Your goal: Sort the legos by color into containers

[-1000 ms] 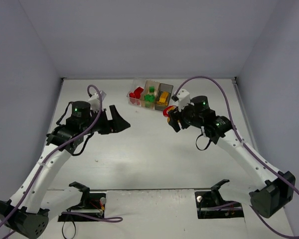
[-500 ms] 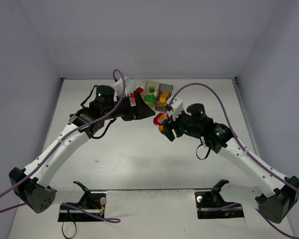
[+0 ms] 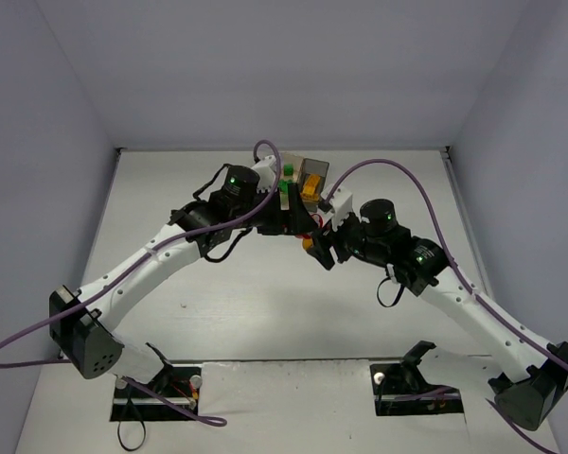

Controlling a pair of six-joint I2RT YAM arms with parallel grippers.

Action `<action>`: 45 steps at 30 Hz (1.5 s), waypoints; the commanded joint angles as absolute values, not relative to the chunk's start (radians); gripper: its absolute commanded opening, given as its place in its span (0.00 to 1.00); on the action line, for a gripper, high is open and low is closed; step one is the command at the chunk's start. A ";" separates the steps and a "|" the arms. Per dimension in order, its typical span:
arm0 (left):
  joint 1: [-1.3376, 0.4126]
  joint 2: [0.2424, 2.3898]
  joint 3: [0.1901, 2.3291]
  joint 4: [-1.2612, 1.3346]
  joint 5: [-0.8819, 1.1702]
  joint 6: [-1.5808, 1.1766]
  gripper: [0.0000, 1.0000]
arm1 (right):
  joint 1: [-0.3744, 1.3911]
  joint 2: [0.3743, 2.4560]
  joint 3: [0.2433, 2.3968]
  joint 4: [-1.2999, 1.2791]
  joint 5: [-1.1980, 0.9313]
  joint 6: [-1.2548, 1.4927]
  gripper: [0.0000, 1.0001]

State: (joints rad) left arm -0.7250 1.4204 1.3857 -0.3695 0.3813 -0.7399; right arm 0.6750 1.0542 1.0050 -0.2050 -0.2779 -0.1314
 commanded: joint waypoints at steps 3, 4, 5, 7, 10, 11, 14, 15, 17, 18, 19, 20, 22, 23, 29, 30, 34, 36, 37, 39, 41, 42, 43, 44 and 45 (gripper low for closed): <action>-0.745 1.430 1.456 -0.318 0.364 -0.716 0.60 | 0.681 1.022 0.999 -0.137 -0.278 -0.120 0.01; -0.749 1.431 1.456 -0.314 0.361 -0.716 0.54 | 0.681 1.020 0.997 -0.137 -0.276 -0.120 0.01; -0.749 1.431 1.454 -0.308 0.362 -0.718 0.39 | 0.683 1.019 0.993 -0.137 -0.272 -0.120 0.01; -0.749 1.430 1.456 -0.302 0.354 -0.719 0.19 | 0.683 1.020 0.983 -0.137 -0.265 -0.120 0.01; -0.746 1.425 1.466 -0.317 0.338 -0.716 0.00 | 0.683 1.028 0.959 -0.135 -0.253 -0.118 0.01; -0.742 1.427 1.470 -0.322 0.325 -0.712 0.00 | 0.683 1.031 0.942 -0.135 -0.250 -0.117 0.01; -0.723 1.427 1.491 -0.348 0.310 -0.678 0.00 | 0.683 1.045 0.905 -0.126 -0.233 -0.118 0.01; -0.713 1.425 1.497 -0.356 0.311 -0.667 0.00 | 0.683 1.049 0.897 -0.124 -0.229 -0.115 0.01; -0.667 1.427 1.512 -0.365 0.322 -0.663 0.00 | 0.681 1.063 0.882 -0.118 -0.218 -0.115 0.00; -0.649 1.428 1.517 -0.367 0.337 -0.657 0.00 | 0.681 1.066 0.865 -0.117 -0.213 -0.115 0.00; -0.631 1.434 1.522 -0.365 0.347 -0.655 0.00 | 0.681 1.074 0.859 -0.107 -0.212 -0.117 0.00; -0.594 1.440 1.534 -0.367 0.357 -0.653 0.00 | 0.681 1.078 0.851 -0.103 -0.209 -0.118 0.00; -0.559 1.466 1.552 -0.376 0.389 -0.650 0.00 | 0.680 1.097 0.830 -0.091 -0.198 -0.118 0.00; -0.543 1.477 1.563 -0.380 0.399 -0.649 0.00 | 0.680 1.106 0.825 -0.087 -0.196 -0.118 0.00; -0.486 1.558 1.663 -0.397 0.390 -0.594 0.00 | 0.677 1.193 0.848 -0.078 -0.187 -0.110 0.00; -0.482 1.572 1.690 -0.402 0.370 -0.554 0.00 | 0.678 1.201 0.851 -0.075 -0.187 -0.107 0.00; -0.460 1.695 1.747 -0.374 0.227 -0.444 0.00 | 0.676 1.221 0.879 -0.071 -0.190 -0.100 0.00; -0.453 1.750 1.784 -0.354 0.135 -0.379 0.00 | 0.676 1.209 0.888 -0.071 -0.195 -0.094 0.00; -0.445 1.813 1.836 -0.350 0.109 -0.361 0.00 | 0.676 1.203 0.891 -0.069 -0.196 -0.083 0.00; -0.440 1.877 1.896 -0.338 0.045 -0.309 0.00 | 0.675 1.189 0.896 -0.071 -0.209 -0.072 0.00; -0.437 1.978 1.992 -0.328 0.009 -0.273 0.00 | 0.673 1.178 0.897 -0.072 -0.218 -0.054 0.00; -0.434 2.009 2.026 -0.324 -0.036 -0.256 0.00 | 0.673 1.172 0.897 -0.074 -0.222 -0.049 0.00; -0.430 2.075 2.060 -0.318 -0.046 -0.253 0.01 | 0.673 1.169 0.897 -0.072 -0.225 -0.043 0.00; -0.422 2.109 2.127 -0.313 -0.052 -0.255 0.03 | 0.673 1.166 0.897 -0.074 -0.225 -0.035 0.00; -0.417 2.175 2.158 -0.313 -0.069 -0.256 0.04 | 0.673 1.161 0.897 -0.074 -0.222 -0.032 0.00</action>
State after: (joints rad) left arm -0.4347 2.1254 2.0312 -0.3862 0.0311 -0.3187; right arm 0.6804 1.1995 0.8459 -0.1204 -0.2127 -0.0639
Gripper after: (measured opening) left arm 0.284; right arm 0.609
